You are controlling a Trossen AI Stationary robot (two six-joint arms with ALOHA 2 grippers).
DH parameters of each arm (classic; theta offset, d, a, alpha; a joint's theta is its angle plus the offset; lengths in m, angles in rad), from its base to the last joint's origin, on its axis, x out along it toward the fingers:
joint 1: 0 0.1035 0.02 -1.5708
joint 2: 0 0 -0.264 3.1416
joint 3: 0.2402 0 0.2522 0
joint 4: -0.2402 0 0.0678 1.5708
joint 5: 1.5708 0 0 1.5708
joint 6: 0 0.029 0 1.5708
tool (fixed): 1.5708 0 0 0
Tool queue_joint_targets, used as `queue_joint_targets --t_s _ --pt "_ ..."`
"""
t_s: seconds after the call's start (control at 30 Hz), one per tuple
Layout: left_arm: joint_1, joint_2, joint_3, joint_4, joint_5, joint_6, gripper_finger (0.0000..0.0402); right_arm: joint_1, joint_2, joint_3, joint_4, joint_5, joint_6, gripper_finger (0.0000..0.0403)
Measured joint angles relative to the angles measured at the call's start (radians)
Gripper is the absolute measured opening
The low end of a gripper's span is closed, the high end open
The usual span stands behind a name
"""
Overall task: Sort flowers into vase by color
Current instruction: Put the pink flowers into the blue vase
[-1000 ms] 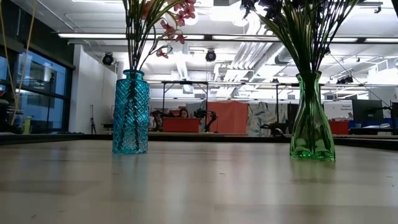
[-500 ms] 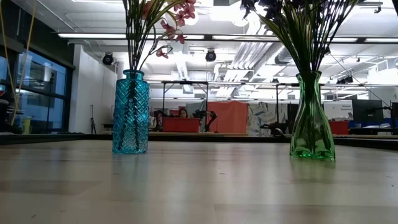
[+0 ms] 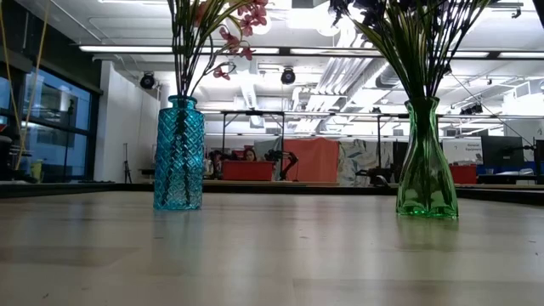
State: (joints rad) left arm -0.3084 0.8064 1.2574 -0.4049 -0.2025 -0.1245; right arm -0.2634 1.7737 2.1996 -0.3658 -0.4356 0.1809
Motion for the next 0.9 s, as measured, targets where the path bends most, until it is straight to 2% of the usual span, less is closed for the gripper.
queue_joint_targets --t_s 0.17,0.33,0.4,0.5,0.6,0.7,0.8,0.9 --pt "-0.212 -0.002 -0.076 0.028 -0.076 -0.063 0.0 0.016 0.001 0.004 -0.119 0.052 0.046 0.0298" --pt "-0.429 0.006 -0.215 0.3 -0.221 -0.098 0.0 0.041 0.001 0.004 -0.198 0.087 0.089 0.0298" --pt "-0.519 0.026 -0.285 0.436 -0.343 -0.11 0.0 0.05 0.001 0.004 -0.227 0.087 0.088 0.0298" --pt "-0.648 0.084 -0.382 0.573 -0.604 -0.151 0.0 0.062 -0.005 0.004 -0.287 0.086 0.044 0.0298" --pt "-0.739 0.17 -0.44 0.638 -0.902 -0.226 0.0 0.065 -0.014 0.004 -0.356 0.084 -0.001 0.0298" --pt "-0.775 0.26 -0.466 0.636 -1.145 -0.248 0.0 0.063 -0.016 0.004 -0.387 0.084 -0.029 0.0298" --pt "-0.778 0.315 -0.494 0.636 -1.284 -0.252 0.0 0.063 -0.016 0.004 -0.378 0.085 -0.024 0.0298" --pt "-0.757 0.335 -0.525 0.598 -1.312 -0.294 0.0 0.068 -0.016 0.004 -0.366 0.085 0.004 0.0298"
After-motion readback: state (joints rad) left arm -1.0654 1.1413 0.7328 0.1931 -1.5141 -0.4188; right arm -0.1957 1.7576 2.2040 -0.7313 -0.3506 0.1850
